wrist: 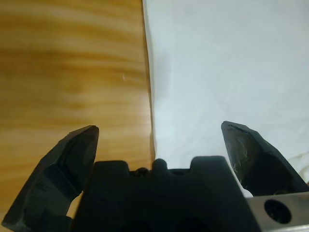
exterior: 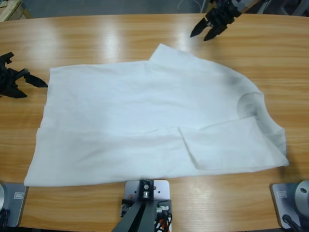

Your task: Fold clothes

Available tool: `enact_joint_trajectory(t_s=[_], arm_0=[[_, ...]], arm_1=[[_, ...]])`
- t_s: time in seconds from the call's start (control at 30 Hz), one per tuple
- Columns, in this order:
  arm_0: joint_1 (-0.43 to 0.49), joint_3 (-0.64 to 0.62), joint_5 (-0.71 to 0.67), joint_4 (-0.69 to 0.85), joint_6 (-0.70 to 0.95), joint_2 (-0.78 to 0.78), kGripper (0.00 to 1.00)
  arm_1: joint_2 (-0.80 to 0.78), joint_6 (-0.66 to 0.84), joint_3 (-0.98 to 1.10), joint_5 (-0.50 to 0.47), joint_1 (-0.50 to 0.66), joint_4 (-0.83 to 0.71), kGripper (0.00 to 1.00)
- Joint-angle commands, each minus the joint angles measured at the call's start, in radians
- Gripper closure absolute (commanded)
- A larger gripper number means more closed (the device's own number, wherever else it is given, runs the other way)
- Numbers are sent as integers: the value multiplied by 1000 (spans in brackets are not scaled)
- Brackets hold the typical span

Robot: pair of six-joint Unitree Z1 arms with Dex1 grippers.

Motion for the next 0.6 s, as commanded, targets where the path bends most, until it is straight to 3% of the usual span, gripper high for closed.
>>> enact_joint_trajectory(t_s=[0.03, 0.33, 0.47, 0.6], arm_0=[[12, 11, -48, -47, 19, 109, 9], [10, 10, -56, -62, 22, 138, 19], [4, 7, -60, -64, 22, 143, 23], [2, 13, -62, -64, 22, 139, 23]], arm_1=[[178, -45, -102, 58, 22, 54, 142], [251, -76, -199, 76, 39, 103, 146], [255, -90, -198, 61, 71, 121, 279], [254, -92, -198, 45, 94, 140, 280]])
